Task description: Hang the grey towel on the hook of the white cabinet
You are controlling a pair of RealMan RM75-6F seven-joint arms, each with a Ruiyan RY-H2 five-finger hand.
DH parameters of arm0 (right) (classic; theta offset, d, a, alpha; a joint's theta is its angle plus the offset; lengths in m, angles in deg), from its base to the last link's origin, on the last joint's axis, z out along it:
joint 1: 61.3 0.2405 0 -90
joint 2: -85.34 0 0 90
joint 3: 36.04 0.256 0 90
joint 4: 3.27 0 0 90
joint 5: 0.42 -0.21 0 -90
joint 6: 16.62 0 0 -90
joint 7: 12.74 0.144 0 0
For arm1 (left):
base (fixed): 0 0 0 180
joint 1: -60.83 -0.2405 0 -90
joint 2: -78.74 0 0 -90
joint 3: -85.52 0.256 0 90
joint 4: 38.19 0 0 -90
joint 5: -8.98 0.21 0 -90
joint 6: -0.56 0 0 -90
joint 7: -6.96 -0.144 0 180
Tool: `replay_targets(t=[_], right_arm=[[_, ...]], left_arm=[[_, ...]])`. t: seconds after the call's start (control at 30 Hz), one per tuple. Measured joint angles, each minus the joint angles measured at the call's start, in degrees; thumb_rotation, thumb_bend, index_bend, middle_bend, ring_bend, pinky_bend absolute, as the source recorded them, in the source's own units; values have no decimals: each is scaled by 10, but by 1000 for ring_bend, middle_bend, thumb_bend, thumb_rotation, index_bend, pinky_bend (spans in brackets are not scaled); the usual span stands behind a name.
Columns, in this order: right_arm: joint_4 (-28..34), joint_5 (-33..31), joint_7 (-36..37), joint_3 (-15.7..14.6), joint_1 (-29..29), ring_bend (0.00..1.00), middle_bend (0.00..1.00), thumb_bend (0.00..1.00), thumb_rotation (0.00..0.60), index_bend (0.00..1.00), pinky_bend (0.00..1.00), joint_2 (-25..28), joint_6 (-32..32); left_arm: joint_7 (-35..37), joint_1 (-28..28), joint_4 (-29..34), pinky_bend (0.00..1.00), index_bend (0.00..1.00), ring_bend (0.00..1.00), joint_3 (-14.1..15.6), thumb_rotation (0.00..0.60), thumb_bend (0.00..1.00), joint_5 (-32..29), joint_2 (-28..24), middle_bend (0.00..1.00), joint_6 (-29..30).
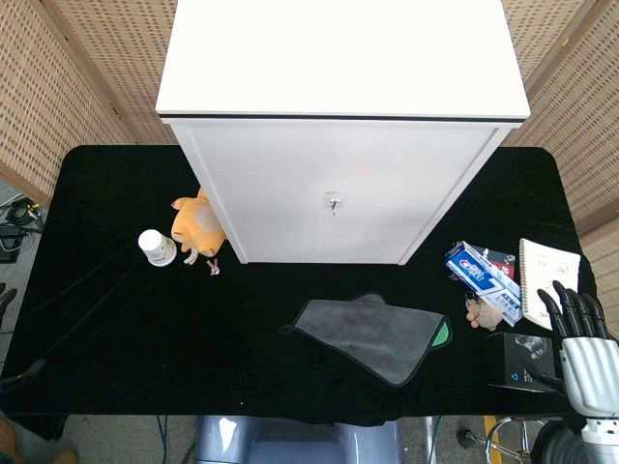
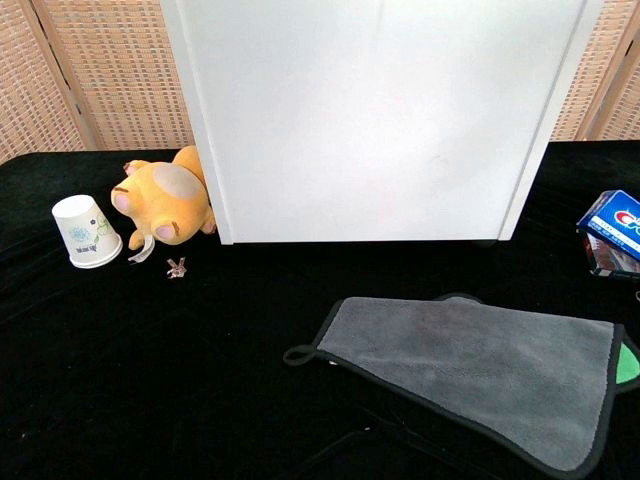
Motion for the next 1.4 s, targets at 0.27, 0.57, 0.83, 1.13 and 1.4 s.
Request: replay_targets(t=[0.27, 0.57, 0.83, 1.13, 1.4], right_arm=[[-5, 5, -6, -6, 7, 0, 0, 0, 600, 0, 0, -2, 18], [-60, 69, -11, -8, 76, 805, 834, 0, 600, 17, 615, -33, 89], [-87, 110, 28, -13, 194, 959, 960, 0, 600, 81, 1000, -65, 248], [-80, 48, 29, 9, 316, 968, 966, 0, 600, 90, 1000, -120, 442], [-106, -52, -8, 39, 388, 968, 966, 0, 600, 91, 1000, -187, 545]], left_arm=[[10, 0, -1, 0, 0, 0, -2, 600, 0, -5, -2, 0, -1], [8, 9, 0, 0, 0, 0, -5, 600, 0, -13, -1, 0, -19], [4, 22, -1, 0, 0, 0, -13, 600, 0, -41, 2, 0, -50], [-7, 36, -3, 0, 0, 0, -20, 600, 0, -69, 7, 0, -80], [-13, 42, -9, 0, 0, 0, -24, 600, 0, -88, 11, 0, -98]])
